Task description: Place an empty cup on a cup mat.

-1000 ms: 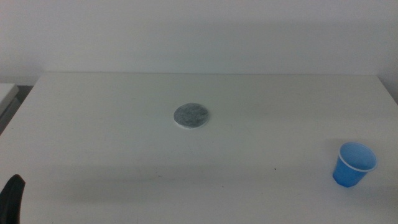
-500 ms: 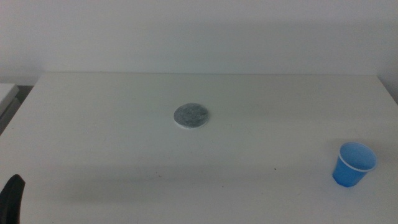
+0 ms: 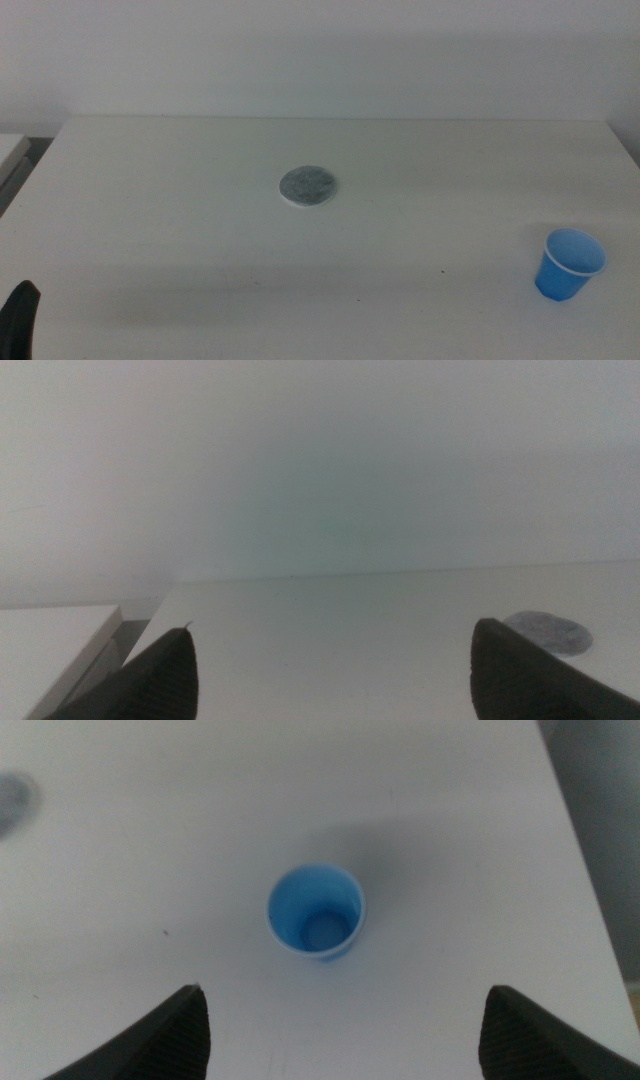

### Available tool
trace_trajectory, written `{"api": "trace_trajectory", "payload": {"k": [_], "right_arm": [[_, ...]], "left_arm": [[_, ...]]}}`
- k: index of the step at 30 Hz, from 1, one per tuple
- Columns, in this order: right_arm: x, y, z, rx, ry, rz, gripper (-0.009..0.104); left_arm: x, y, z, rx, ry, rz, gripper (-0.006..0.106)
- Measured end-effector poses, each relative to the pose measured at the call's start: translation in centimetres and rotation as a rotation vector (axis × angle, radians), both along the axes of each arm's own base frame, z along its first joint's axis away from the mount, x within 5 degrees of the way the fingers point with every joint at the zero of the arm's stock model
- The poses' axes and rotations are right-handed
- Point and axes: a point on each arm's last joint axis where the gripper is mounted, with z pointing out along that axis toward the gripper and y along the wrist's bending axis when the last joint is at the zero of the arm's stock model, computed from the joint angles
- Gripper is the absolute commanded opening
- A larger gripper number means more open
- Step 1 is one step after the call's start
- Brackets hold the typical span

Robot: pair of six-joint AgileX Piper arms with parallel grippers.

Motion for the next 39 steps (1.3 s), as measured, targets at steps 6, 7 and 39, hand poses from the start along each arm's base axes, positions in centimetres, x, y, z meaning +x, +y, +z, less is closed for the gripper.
{"api": "trace_trajectory", "payload": {"k": [6,7,39], "right_arm": [[4.7,0.4,-2.5,0.042,0.184,0.003,0.092],[5.5,0.6,-3.1,0.053,0.212,0.008,0.092],[16.5,-1.0,-14.4,-0.010,0.510,-0.028,0.091]], "left_arm": [[0.0,0.0,0.0,0.000,0.000,0.000,0.094],[0.0,0.0,0.0,0.000,0.000,0.000,0.094],[0.0,0.0,0.0,0.000,0.000,0.000,0.094]]}}
